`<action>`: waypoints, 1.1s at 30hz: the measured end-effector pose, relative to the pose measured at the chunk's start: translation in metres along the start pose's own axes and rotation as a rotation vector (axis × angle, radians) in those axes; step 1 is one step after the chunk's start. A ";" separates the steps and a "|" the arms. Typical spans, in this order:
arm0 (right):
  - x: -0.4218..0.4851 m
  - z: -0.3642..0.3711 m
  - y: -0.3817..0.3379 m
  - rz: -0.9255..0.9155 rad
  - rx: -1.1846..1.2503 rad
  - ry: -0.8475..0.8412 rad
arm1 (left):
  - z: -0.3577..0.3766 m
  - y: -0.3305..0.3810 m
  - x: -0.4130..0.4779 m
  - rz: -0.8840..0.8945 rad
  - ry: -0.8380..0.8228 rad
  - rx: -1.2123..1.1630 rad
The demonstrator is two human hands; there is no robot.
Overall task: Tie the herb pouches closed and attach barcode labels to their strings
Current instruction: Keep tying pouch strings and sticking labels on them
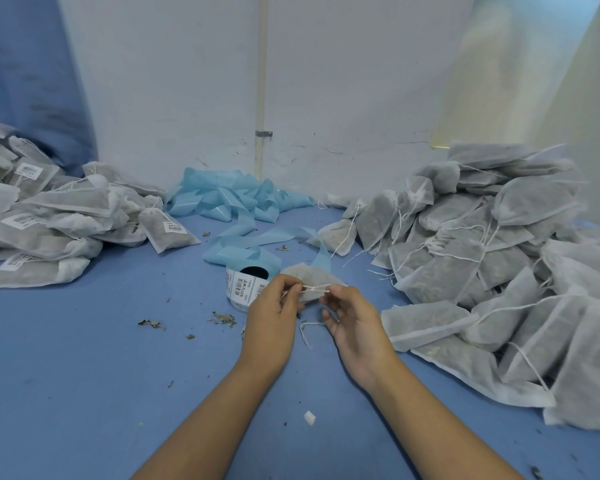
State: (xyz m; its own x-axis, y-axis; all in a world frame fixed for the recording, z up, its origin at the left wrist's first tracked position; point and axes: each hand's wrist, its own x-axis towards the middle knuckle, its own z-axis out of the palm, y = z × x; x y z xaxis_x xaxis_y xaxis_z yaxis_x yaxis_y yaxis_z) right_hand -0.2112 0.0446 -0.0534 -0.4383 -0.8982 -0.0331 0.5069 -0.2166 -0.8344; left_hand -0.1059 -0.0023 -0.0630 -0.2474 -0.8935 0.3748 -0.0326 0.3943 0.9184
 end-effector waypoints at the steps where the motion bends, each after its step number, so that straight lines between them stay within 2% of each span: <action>1: 0.000 0.000 0.000 -0.002 0.010 0.011 | 0.000 0.000 0.000 -0.007 0.004 0.001; 8: 0.001 -0.001 0.000 -0.006 0.075 0.074 | 0.001 -0.004 0.002 -0.029 0.026 0.074; 13: 0.002 -0.002 -0.002 0.026 0.156 0.059 | 0.001 -0.004 0.001 0.008 -0.011 0.106; 15: 0.002 -0.003 -0.004 0.068 0.213 0.012 | 0.000 -0.005 -0.001 0.097 -0.052 0.224; 18: 0.000 -0.004 -0.005 0.155 0.288 -0.099 | -0.004 -0.007 -0.001 0.241 -0.085 0.531; 21: -0.001 0.000 -0.004 0.213 0.332 -0.203 | -0.006 -0.006 0.004 0.272 -0.071 0.856; 23: -0.002 0.001 -0.005 0.224 0.343 -0.261 | -0.008 -0.004 0.006 0.317 -0.033 0.933; 26: -0.004 0.000 -0.008 0.243 0.361 -0.329 | -0.009 -0.004 0.007 0.408 0.048 0.780; 30: -0.005 -0.001 -0.012 0.259 0.366 -0.417 | -0.007 0.007 0.009 0.257 0.135 0.294; 33: -0.006 0.000 -0.012 0.267 0.345 -0.429 | -0.006 0.016 0.013 0.164 0.242 0.025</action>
State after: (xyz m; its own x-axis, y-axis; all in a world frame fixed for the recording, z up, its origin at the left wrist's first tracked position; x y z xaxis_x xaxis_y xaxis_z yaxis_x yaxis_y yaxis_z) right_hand -0.2146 0.0521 -0.0436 0.0392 -0.9969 0.0680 0.8009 -0.0094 -0.5988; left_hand -0.1037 -0.0089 -0.0424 -0.0131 -0.8414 0.5402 -0.0355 0.5403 0.8407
